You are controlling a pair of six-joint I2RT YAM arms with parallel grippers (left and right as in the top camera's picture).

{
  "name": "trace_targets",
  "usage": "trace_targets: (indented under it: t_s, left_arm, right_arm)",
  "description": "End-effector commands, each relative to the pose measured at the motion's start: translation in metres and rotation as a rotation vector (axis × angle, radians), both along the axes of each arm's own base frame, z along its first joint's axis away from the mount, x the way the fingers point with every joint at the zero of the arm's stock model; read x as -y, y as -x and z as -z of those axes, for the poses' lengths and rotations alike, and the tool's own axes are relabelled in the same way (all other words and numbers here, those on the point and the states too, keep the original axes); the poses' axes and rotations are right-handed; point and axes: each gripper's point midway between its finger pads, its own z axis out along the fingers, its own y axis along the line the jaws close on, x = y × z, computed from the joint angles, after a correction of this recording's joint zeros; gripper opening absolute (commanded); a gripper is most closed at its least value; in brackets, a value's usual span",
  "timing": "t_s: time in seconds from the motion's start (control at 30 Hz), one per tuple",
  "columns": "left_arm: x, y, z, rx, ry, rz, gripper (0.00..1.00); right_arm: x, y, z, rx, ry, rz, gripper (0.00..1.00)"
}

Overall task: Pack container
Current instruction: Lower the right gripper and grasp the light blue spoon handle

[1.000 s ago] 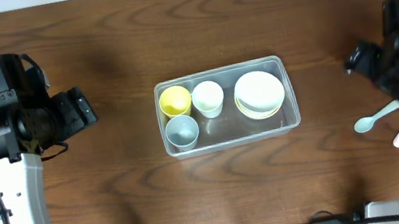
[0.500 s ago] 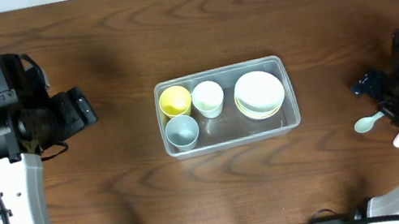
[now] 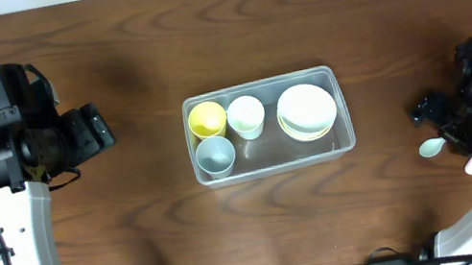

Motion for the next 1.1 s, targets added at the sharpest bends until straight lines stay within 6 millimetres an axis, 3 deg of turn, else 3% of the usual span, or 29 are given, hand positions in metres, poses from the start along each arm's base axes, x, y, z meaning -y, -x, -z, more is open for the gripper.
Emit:
trace_targets:
  t_s: [0.0, 0.1, 0.23, 0.5, 0.6, 1.07]
  left_arm:
    - [-0.0017, 0.0006, 0.0024, -0.012, 0.004, -0.014, 0.89]
    - [-0.0017, 0.0006, 0.0024, -0.012, 0.004, -0.014, 0.89]
    - [-0.0017, 0.0006, 0.0024, -0.012, 0.004, -0.014, 0.89]
    - [-0.0017, 0.0006, 0.0024, -0.012, 0.004, -0.014, 0.89]
    - [-0.0017, 0.0006, 0.0024, -0.012, 0.004, -0.014, 0.89]
    - [-0.0017, 0.0005, 0.0023, -0.011, 0.004, -0.014, 0.89]
  right_arm:
    - [0.0009, 0.0059, 0.0066, -0.027, -0.004, -0.005, 0.89]
    - [0.0009, 0.0058, 0.0066, -0.027, -0.004, -0.005, 0.78]
    - [0.0011, 0.0054, 0.0067, -0.025, -0.003, -0.005, 0.51]
    - [0.0011, 0.0053, 0.0067, -0.025, -0.003, -0.005, 0.2]
    - [0.0011, 0.0053, 0.0067, -0.025, -0.003, -0.005, 0.12]
    - [0.0011, 0.0054, 0.0067, -0.025, -0.003, -0.005, 0.01]
